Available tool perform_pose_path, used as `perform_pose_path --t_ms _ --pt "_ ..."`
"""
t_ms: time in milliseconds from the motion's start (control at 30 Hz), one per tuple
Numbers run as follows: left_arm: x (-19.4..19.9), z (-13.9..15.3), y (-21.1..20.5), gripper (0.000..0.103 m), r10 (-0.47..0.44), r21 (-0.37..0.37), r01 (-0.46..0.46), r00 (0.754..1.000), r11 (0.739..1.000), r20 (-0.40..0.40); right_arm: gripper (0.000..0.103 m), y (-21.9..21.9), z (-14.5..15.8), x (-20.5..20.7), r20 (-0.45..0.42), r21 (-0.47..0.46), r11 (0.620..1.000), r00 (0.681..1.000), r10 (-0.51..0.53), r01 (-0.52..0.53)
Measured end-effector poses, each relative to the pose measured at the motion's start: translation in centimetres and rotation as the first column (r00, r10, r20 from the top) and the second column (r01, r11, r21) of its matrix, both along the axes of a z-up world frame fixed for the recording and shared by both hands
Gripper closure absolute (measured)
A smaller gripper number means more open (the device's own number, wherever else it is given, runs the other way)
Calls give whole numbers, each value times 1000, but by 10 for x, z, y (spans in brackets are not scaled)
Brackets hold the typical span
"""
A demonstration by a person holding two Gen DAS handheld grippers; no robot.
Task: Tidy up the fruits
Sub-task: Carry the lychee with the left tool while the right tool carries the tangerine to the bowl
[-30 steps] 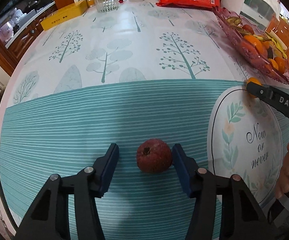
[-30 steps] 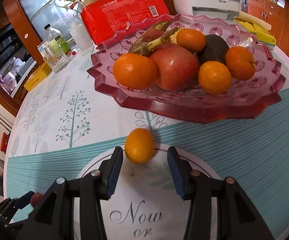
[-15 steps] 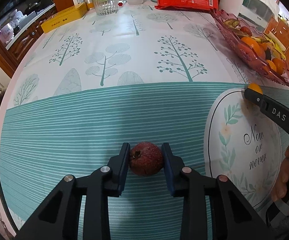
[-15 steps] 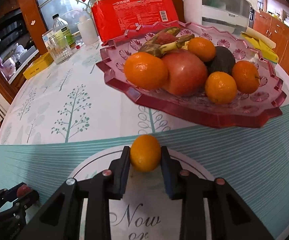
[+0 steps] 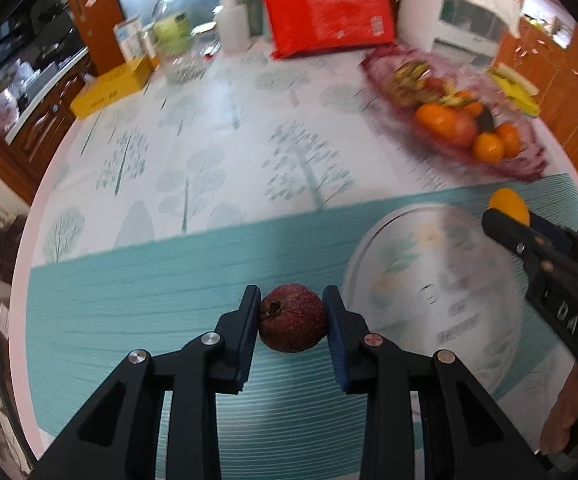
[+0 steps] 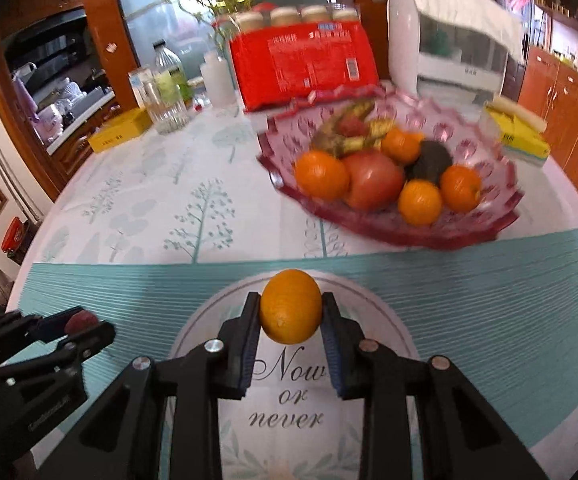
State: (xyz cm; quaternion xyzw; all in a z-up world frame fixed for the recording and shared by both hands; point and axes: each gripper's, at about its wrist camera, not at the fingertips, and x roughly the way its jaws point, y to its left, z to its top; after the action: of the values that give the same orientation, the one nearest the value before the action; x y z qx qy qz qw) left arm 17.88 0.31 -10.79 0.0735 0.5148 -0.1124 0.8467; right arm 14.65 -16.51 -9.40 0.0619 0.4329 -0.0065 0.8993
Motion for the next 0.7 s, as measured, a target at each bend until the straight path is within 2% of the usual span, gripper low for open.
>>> perform_pose_path --t_ms 267,500,700 --pt "8 70 -44 73 -97 -19 99 989 995 109 73 -22 63 -12 98 -22 1000 995 -2 4" --pt "38 129 -86 73 -132 -28 140 971 990 202 73 -66 123 -2 177 -44 998 983 -39 48" --pt "64 153 -121 73 -127 40 120 957 992 263 73 -105 161 18 253 -75 992 964 -77 99"
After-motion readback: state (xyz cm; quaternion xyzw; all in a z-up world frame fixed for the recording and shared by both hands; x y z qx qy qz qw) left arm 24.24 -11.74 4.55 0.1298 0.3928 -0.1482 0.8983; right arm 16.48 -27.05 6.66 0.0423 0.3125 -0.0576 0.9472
